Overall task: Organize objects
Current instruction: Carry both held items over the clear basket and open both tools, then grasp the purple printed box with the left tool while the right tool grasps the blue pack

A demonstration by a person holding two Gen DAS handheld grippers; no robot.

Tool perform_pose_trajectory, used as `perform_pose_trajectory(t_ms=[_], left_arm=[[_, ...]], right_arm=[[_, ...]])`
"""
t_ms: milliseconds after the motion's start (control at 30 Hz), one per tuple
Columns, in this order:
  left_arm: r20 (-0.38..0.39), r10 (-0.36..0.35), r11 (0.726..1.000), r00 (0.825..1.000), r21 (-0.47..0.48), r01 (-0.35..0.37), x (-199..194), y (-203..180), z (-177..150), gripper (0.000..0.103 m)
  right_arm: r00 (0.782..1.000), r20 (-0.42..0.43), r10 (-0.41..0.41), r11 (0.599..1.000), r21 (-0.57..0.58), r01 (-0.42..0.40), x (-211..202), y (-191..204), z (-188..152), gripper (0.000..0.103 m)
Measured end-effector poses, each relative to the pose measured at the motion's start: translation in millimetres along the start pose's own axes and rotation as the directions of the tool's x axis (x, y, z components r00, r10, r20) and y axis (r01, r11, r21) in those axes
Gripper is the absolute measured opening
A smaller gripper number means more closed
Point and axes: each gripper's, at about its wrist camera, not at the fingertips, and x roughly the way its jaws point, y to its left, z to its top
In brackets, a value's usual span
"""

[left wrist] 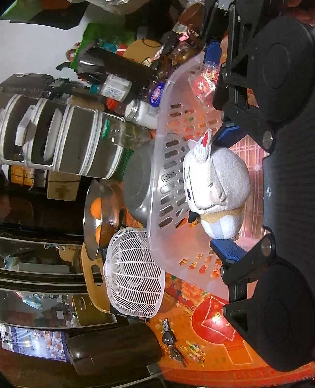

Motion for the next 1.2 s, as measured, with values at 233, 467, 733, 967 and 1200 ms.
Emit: perform_pose_trajectory(t_ms=[233,467,733,967,1200], left_arm=[[0.015,0.000,1.000,1.000,-0.008,0.000,0.8,4.2,-5.2,0.085],[0.111,-0.037,0.999,0.993,-0.030,0.040,-26.4,8.1,-9.2,0.100],[0.278,-0.090,0.996,0.956,0.013,0.090,-99.6,14.0,-50.8,0.103],[0.258,-0.020,1.000,0.966,0.002,0.020,-121.7,35.4,-130.3,0.103],[0.163,0.019,0.994,0.986,-0.109,-0.001,-97.0,62.9,-172.9,0.103]], right_arm=[[1.000,0.029,0.001,1.000,-0.011,0.000,-3.0,4.3,-1.4,0.063],[0.991,0.130,-0.015,1.000,0.026,0.012,-31.9,0.0,-5.1,0.088],[0.956,0.294,-0.025,0.998,0.064,0.007,-100.7,-1.8,-39.3,0.103],[0.951,0.305,-0.053,0.990,0.141,0.010,-121.9,-8.1,-130.7,0.103],[0.970,0.237,-0.043,0.961,0.275,-0.024,-110.4,-21.5,-194.3,0.095]])
